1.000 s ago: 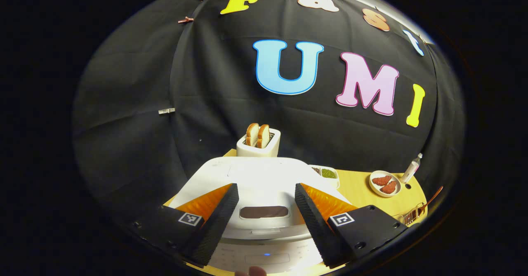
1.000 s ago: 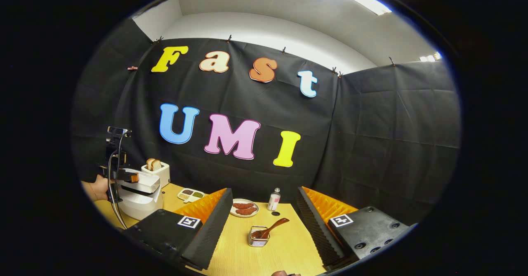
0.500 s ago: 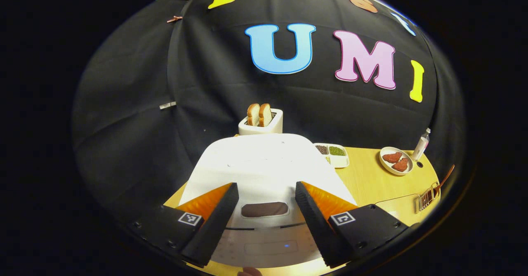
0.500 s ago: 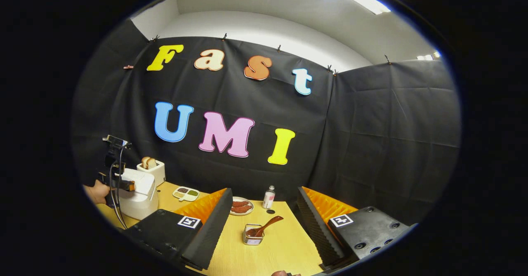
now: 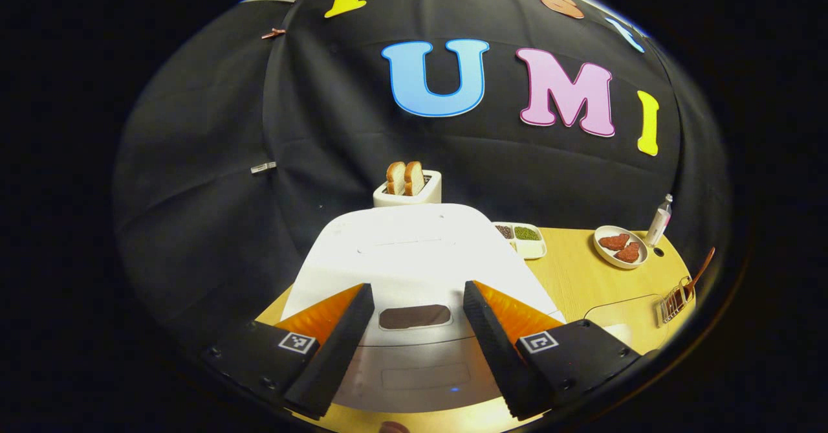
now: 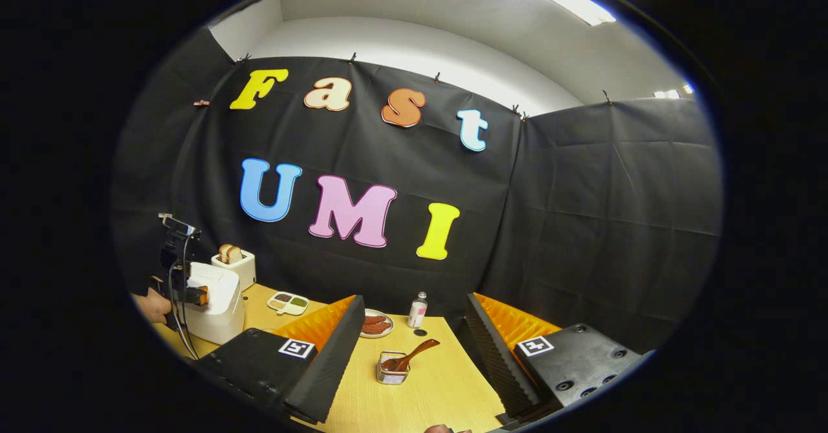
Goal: Close the left gripper, press the button to open the rice cooker; take a wooden spoon from the chopstick holder with the right hand, scoop a spoonful of rice and pour it into the rice cooker, then put the wooden spoon back into the chopstick holder.
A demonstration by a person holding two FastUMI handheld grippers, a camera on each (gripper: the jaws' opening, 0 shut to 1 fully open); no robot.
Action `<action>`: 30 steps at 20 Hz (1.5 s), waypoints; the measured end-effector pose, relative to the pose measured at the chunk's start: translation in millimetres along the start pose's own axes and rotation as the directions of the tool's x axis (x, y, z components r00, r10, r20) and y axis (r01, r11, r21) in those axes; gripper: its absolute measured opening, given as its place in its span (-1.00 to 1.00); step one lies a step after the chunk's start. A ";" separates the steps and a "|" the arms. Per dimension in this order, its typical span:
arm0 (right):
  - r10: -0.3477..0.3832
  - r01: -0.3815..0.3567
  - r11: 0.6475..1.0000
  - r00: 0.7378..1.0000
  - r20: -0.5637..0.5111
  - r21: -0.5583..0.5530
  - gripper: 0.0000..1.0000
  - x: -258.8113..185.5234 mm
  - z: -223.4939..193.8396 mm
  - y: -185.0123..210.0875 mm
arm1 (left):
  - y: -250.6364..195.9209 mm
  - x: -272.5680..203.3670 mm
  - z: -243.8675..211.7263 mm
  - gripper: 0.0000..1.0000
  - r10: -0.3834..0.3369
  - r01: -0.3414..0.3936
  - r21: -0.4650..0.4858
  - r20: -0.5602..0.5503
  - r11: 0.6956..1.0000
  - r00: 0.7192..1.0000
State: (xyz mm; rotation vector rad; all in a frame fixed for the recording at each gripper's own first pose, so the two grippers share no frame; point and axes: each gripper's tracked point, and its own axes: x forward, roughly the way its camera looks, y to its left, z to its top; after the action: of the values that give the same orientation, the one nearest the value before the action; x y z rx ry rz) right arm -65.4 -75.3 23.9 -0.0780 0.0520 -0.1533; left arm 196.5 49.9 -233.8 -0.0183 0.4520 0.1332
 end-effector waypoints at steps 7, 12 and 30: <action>0.012 -0.012 1.000 1.000 -0.002 0.021 0.95 -1.4 0.4 2.8 | 0.9 -23.3 32.3 0.89 -0.054 0.064 -0.094 0.106 0.994 0.993; 0.041 -0.041 0.999 0.999 -0.008 0.033 0.95 3.2 -0.5 14.0 | -1.6 -81.9 79.7 0.90 -0.112 0.133 -0.064 0.260 0.989 0.959; 0.233 -0.235 0.965 0.972 0.031 0.120 0.96 47.3 -9.4 43.7 | -67.5 -291.8 108.0 0.89 -0.196 0.183 0.071 0.431 0.981 0.881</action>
State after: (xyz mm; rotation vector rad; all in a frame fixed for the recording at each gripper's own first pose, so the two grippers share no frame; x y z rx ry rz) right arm -12.7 -40.2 8.8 0.0501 0.0346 0.0804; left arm -7.6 -48.1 -10.0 -0.0048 0.0000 -0.0643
